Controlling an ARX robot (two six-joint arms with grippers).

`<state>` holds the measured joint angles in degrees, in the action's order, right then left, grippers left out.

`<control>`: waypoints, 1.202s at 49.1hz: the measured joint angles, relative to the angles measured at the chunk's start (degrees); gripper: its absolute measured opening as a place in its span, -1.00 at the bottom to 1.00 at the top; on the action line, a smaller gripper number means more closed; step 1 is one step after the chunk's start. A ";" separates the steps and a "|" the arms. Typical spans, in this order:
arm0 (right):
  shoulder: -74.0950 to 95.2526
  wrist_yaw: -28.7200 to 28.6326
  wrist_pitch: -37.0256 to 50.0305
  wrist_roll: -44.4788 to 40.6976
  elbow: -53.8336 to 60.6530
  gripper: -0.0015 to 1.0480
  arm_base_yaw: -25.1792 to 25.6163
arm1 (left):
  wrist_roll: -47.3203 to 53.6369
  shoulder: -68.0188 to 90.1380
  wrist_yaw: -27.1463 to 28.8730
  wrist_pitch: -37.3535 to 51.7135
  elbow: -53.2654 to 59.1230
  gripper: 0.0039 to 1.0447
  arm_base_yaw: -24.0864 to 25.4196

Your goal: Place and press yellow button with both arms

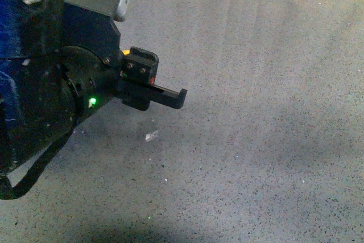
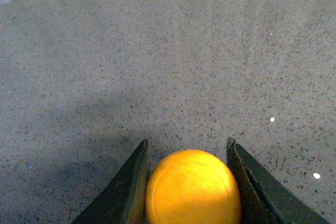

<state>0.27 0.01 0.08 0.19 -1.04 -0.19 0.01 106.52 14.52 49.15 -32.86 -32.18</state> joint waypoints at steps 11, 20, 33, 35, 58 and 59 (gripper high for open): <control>0.00 0.00 0.00 0.00 0.00 0.82 0.00 | 1.53 4.85 0.48 0.48 -1.18 -0.35 -0.07; 0.00 0.00 0.00 0.00 0.00 0.82 0.00 | 2.01 6.78 0.04 1.14 -1.18 -0.35 -0.42; 0.00 0.00 0.00 0.00 0.00 0.82 0.00 | 1.99 7.26 -0.44 1.57 -1.18 -0.21 -1.14; 0.00 0.00 0.00 0.00 0.00 0.82 0.00 | 1.88 7.28 -0.83 1.66 -1.16 -0.11 -1.22; 0.00 0.00 0.00 0.00 0.00 0.82 0.00 | -4.28 -6.29 -5.31 -0.83 3.80 0.82 3.21; 0.00 0.00 0.00 0.00 0.00 0.82 0.00 | -4.39 -6.73 -5.46 -0.96 3.96 0.82 3.45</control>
<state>0.27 0.01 0.08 0.19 -1.04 -0.19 -4.38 99.79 9.06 48.18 -28.91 -28.73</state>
